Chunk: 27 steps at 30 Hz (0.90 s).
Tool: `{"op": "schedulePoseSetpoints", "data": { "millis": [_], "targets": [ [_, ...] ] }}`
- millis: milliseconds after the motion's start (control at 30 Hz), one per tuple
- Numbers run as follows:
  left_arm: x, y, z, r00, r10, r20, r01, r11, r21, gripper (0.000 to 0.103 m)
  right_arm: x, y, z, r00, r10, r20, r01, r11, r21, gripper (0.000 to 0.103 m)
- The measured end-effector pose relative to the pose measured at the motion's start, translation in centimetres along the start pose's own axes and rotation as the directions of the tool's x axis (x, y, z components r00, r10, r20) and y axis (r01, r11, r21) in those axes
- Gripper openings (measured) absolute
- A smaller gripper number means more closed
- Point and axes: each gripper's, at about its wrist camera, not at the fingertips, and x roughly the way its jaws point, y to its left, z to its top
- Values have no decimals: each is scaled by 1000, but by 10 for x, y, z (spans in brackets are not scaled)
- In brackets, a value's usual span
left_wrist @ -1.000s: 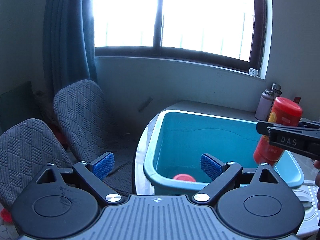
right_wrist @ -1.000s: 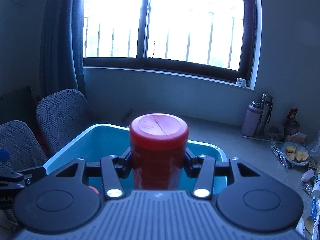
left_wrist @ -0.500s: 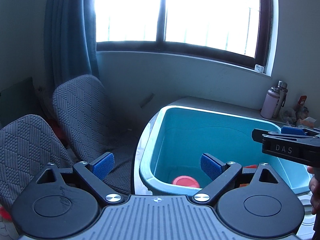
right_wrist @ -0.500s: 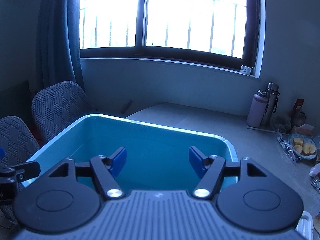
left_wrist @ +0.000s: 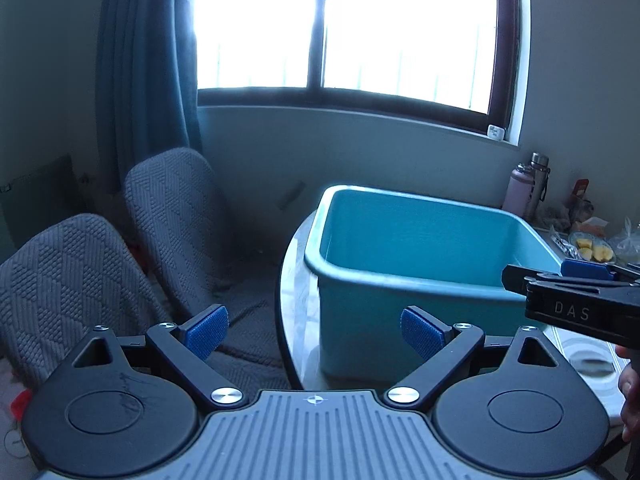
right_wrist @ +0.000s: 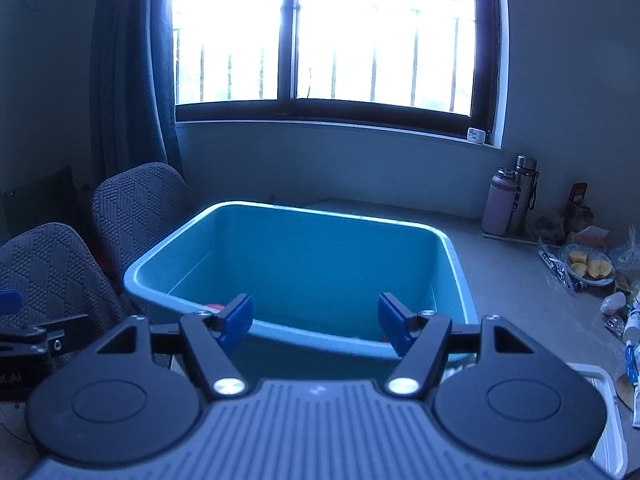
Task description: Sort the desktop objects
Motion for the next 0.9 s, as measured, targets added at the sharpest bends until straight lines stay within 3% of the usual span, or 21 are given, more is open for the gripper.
{"op": "schedulePoseSetpoints", "data": {
  "millis": [467, 900],
  "targets": [
    [-74, 0, -89, 996, -38, -86, 39, 999, 15, 95, -84, 7, -90, 990, -41, -136, 48, 997, 53, 70],
    [-78, -50, -124, 981, -131, -146, 142, 987, 72, 95, -119, -37, -123, 974, -135, -181, 153, 984, 91, 70]
  ]
}}
